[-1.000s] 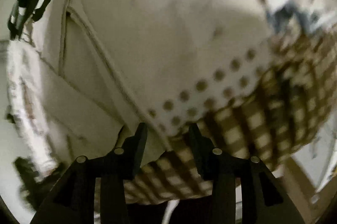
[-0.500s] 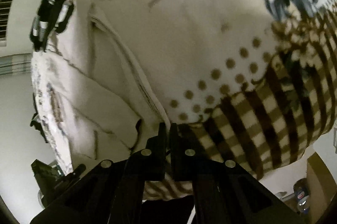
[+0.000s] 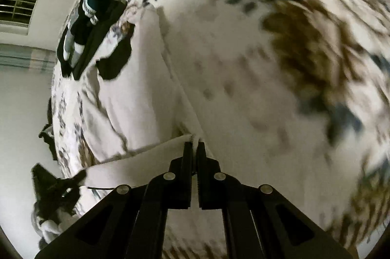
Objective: Fold small clothes
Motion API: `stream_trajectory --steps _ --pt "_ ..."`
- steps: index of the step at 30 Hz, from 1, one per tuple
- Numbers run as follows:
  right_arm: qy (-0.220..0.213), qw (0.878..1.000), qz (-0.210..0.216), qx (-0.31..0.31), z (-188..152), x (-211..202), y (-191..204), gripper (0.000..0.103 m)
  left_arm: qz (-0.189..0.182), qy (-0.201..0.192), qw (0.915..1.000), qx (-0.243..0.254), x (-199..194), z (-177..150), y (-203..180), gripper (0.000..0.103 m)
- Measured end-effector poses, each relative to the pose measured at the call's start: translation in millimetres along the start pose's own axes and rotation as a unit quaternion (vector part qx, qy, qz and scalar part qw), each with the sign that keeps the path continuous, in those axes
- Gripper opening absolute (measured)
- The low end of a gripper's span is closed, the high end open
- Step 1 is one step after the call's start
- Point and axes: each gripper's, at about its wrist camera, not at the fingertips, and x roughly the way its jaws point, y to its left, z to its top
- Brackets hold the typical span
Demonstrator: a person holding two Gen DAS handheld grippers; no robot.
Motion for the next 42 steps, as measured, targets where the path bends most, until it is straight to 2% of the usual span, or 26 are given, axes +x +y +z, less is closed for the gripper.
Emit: stream_trajectory --steps 1,2,4,6,8,11,13,14,15,16,17,19,21,24,28,29,30,31,32,33,34,38,42 --pt "0.002 1.0 0.005 0.002 9.1 1.8 0.0 0.01 -0.015 0.0 0.9998 -0.014 -2.9 3.4 3.4 0.02" --pt "0.003 1.0 0.012 0.005 14.1 2.1 -0.3 0.017 -0.029 -0.008 0.9993 -0.024 -10.9 7.3 7.9 0.039" --pt "-0.012 1.0 0.012 -0.003 17.8 -2.4 3.9 0.057 -0.037 -0.042 0.9983 -0.014 -27.6 8.0 10.9 0.066" --pt "-0.025 0.999 0.002 -0.022 16.0 -4.6 7.1 0.06 -0.03 -0.066 0.9973 0.014 -41.1 3.6 10.2 0.066" --pt "-0.009 0.999 -0.011 -0.036 14.1 3.2 4.9 0.06 0.015 -0.073 0.9958 0.054 -39.8 1.4 2.8 0.066" --pt "0.014 0.999 -0.024 -0.046 16.9 25.7 4.8 0.06 0.068 -0.06 0.9885 0.121 -15.1 3.5 -15.3 0.066" --pt "0.028 0.998 -0.031 -0.052 21.9 44.1 10.3 0.06 0.087 -0.043 0.9835 0.152 9.9 6.5 -28.0 0.066" --pt "0.031 0.997 -0.036 -0.056 23.2 51.7 14.1 0.056 0.099 -0.039 0.9804 0.166 20.5 7.1 -32.4 0.063" --pt "0.03 0.997 -0.042 -0.062 23.8 56.9 18.6 0.034 0.109 -0.048 0.9764 0.18 30.2 7.9 -38.4 0.053" --pt "0.028 0.995 -0.056 -0.072 24.1 61.2 25.2 0.01 0.106 -0.056 0.9751 0.186 28.2 5.5 -37.8 0.007" --pt "0.023 0.995 -0.061 -0.082 22.8 63.7 30.1 0.005 0.11 -0.059 0.9735 0.192 31.1 6.0 -40.2 0.003" --pt "-0.003 0.992 -0.067 -0.104 20.8 61.2 43.4 0.003 0.11 -0.083 0.9696 0.202 24.3 4.8 -44.5 0.003" --pt "-0.019 0.99 -0.08 -0.118 19.4 57.6 52.1 0.003 0.116 -0.091 0.9704 0.191 17.9 6.4 -39.7 0.003" --pt "-0.022 0.987 -0.102 -0.12 23.5 64.2 53.8 0.003 0.126 -0.081 0.9766 0.155 20.0 17.3 -19.3 0.003" --pt "0.029 0.989 -0.107 -0.099 37.3 87.4 45.2 0.003 0.111 -0.04 0.9844 0.131 21.9 30.2 -14.0 0.009" --pt "0.034 0.99 -0.102 -0.092 41.8 87.4 44.8 0.005 0.114 -0.035 0.984 0.132 17.4 33.4 -18.8 0.021" --pt "0.039 0.991 -0.094 -0.084 47.0 86.1 45.4 0.01 0.117 -0.039 0.9826 0.139 11.3 36.0 -25.6 0.029" --pt "0.037 0.993 -0.087 -0.076 53.6 81.7 47.2 0.022 0.113 -0.045 0.9818 0.146 6.1 37.9 -32.2 0.049" --pt "0.029 0.993 -0.084 -0.073 59.3 77.2 50.4 0.031 0.105 -0.054 0.9804 0.157 -0.6 41.7 -41.4 0.064" --pt "0.018 0.994 -0.081 -0.071 66.5 71.7 54.8 0.049 0.096 -0.063 0.9785 0.171 -6.8 47.4 -52.6 0.066" --pt "0.009 0.995 -0.075 -0.07 74.0 67.6 59.4 0.053 0.092 -0.067 0.9763 0.184 -9.6 54.9 -64.6 0.066" --pt "-0.008 0.994 -0.074 -0.084 113.3 70.7 88.5 0.053 0.104 -0.071 0.9664 0.224 1.8 91.7 -105.7 0.066" --pt "-0.009 0.989 -0.09 -0.113 161.1 102.1 129.1 0.053 0.134 -0.045 0.9555 0.259 40.4 126.4 -139.3 0.066"
